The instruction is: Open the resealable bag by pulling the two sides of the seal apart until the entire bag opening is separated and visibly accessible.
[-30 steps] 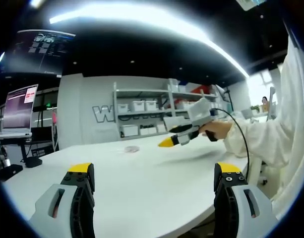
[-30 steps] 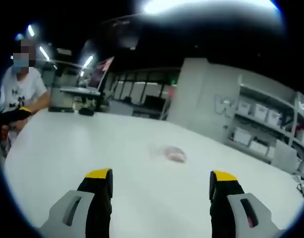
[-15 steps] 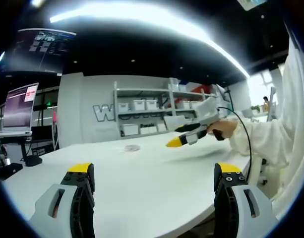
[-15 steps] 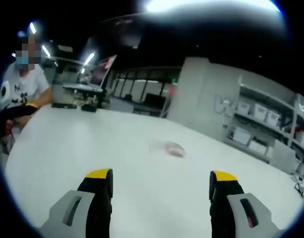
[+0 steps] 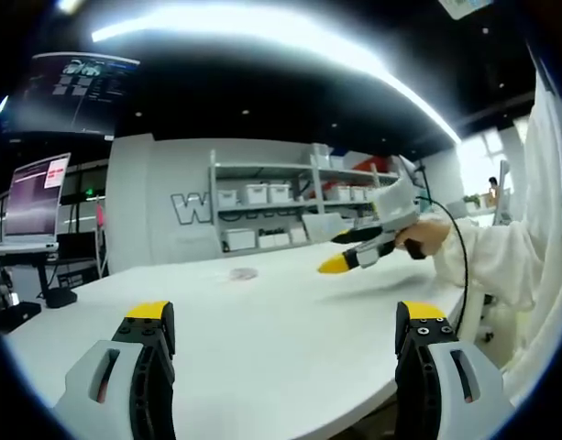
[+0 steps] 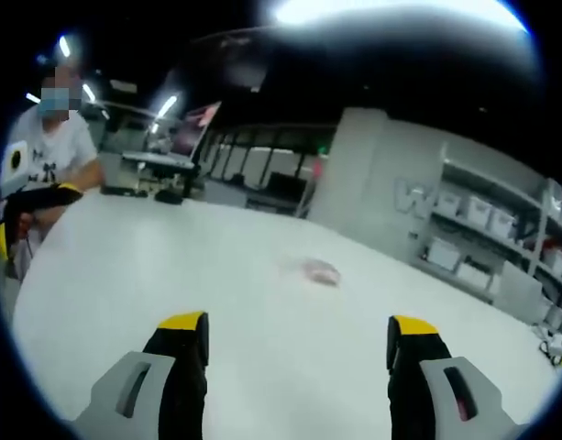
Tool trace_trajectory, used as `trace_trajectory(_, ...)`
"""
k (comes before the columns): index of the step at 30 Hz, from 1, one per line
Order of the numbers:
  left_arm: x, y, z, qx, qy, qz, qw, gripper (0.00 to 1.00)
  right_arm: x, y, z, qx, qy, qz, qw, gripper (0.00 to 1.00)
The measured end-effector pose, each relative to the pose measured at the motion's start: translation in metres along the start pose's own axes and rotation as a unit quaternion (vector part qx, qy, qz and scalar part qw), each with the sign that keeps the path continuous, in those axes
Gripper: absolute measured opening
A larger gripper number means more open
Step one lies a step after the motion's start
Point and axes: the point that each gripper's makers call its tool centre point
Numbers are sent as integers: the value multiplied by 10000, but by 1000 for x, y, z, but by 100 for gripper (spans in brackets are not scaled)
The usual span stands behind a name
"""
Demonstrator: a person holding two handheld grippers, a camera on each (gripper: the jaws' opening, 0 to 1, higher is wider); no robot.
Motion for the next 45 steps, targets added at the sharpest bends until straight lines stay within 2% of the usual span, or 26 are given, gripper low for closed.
trace_trajectory(11,-1,-1,0,-1,20,-14,10000,99,5,13,3,-116,-234,-59,9996,80)
trace_trajectory(15,1,0,0,-24,37,8,10000,99,6,19,5,-237,-502,-90,9984,80)
trace_trajectory(21,0,1,-1,-18,50,8,10000,99,6,27,3,-237,-535,-204,9981,80)
trace_trajectory(30,0,1,-2,-20,53,21,10000,99,10,39,7,-442,-998,-216,9938,78)
trace_trajectory(36,-1,0,-2,-33,56,17,10000,99,5,43,2,-336,-821,-302,9956,78)
trace_trajectory(45,0,0,-3,-19,25,21,10000,99,5,49,5,-400,-821,-378,9951,78)
Point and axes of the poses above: the point that each gripper's makers call its tool centre point, and the gripper's own axes: y roughly backward along the fingers, x roughly to its left, z roughly out of its top, and after that the axes turned 6 degrees about -x, right-handed
